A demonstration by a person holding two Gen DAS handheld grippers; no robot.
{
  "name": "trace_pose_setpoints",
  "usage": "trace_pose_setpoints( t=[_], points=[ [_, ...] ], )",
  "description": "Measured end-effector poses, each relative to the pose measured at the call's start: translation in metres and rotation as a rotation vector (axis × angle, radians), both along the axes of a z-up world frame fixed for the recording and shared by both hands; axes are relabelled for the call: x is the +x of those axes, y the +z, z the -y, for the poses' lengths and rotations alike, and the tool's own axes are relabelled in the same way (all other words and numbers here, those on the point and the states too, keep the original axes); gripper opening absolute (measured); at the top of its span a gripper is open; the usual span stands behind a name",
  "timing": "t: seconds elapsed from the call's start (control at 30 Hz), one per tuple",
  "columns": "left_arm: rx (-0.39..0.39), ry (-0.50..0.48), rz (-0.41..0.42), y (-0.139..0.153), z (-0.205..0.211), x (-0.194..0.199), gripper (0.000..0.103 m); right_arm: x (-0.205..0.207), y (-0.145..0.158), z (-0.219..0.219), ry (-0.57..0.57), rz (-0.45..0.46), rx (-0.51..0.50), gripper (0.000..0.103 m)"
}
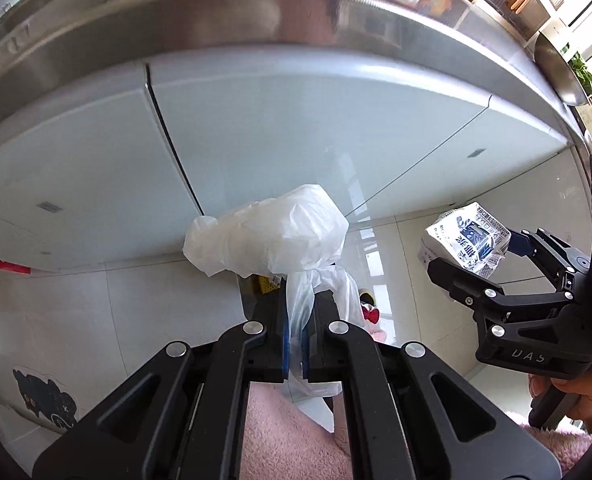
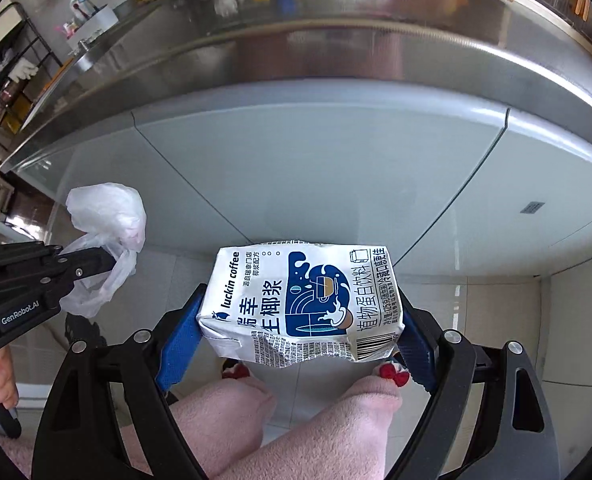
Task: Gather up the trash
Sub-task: 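Carry the plastic bag and coffee carton down toward the floor bin, then open both tools over the bin to drop the bag and carton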
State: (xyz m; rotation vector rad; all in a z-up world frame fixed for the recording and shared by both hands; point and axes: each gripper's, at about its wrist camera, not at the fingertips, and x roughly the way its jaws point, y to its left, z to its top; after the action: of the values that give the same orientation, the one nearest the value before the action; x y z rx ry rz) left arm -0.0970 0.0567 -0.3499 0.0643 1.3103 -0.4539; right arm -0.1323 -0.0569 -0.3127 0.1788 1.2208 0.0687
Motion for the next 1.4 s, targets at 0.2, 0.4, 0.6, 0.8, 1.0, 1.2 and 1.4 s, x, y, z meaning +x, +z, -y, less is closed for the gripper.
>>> trace_pose_setpoints(
  t=[0.2, 0.4, 0.6, 0.8, 1.0, 1.2, 1.4],
  points=[
    [0.021, -0.044, -0.060, -0.061, 0.012, 0.014, 0.002, 0.011, -0.060, -0.008, 0.042, -0.059, -0.055, 0.086],
    [0.008, -0.029, -0.139, -0.109, 0.019, 0.033, 0.003, 0.022, -0.116, -0.012, 0.060, -0.133, -0.062, 0.086],
    [0.022, -0.039, -0.186, -0.139, 0.029, 0.049, 0.003, 0.035, -0.159, -0.017, 0.080, -0.214, -0.029, 0.086],
    [0.034, -0.037, -0.202, -0.146, 0.030, 0.063, 0.008, 0.039, -0.169, -0.015, 0.069, -0.238, 0.008, 0.086],
    [0.019, -0.011, -0.204, -0.139, 0.030, 0.066, 0.033, 0.040, -0.168, -0.009, 0.051, -0.230, 0.005, 0.096],
    [0.007, -0.016, -0.192, -0.128, 0.030, 0.067, 0.034, 0.038, -0.159, -0.004, 0.044, -0.215, -0.008, 0.096],
    [0.015, 0.010, -0.145, -0.100, 0.024, 0.061, 0.059, 0.030, -0.139, 0.005, 0.031, -0.205, -0.023, 0.096]
  ],
)
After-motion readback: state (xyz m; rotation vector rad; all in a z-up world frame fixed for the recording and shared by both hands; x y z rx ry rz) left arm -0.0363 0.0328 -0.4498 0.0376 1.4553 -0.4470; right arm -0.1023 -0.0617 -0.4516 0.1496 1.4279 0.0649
